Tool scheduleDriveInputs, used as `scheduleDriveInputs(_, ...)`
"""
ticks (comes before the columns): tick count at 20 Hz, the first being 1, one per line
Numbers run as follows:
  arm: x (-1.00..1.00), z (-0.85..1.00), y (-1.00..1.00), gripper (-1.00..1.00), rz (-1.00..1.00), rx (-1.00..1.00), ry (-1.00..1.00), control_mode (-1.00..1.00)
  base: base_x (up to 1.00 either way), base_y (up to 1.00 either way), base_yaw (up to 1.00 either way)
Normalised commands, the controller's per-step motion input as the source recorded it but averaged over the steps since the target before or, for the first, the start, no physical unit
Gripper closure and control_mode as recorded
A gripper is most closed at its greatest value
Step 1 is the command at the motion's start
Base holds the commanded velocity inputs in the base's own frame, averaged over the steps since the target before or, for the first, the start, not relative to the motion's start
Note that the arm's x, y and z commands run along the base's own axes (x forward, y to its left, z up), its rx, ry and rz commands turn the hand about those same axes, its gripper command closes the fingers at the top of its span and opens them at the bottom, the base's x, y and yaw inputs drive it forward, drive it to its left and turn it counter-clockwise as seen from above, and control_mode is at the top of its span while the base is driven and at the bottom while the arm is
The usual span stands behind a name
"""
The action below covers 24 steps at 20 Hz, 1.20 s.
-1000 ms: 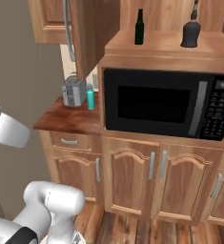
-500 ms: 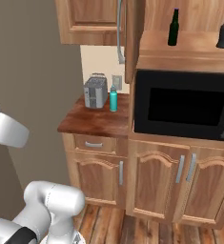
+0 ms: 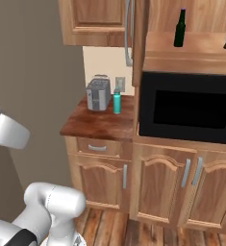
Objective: Sort all alcoholic drinks to one cabinet, and non-alcoholic drinks to the other.
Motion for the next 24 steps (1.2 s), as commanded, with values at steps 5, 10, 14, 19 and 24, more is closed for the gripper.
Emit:
scheduleDriveInputs(5, 0.00, 0.00, 0.00, -1.00, 0.00, 0.00, 0.00, 1.00, 0.90, 0.49, 0.00)
scheduleDriveInputs(10, 0.00, 0.00, 0.00, -1.00, 0.00, 0.00, 0.00, 1.00, 1.00, 0.16, 0.07)
scheduleDriveInputs(14, 0.00, 0.00, 0.00, -1.00, 0.00, 0.00, 0.00, 1.00, 1.00, 0.00, 0.19)
scheduleDriveInputs(19, 0.00, 0.00, 0.00, -1.00, 0.00, 0.00, 0.00, 1.00, 0.95, -0.06, 0.11)
scheduleDriveInputs(24, 0.00, 0.00, 0.00, -1.00, 0.00, 0.00, 0.00, 1.00, 1.00, 0.00, 0.10)
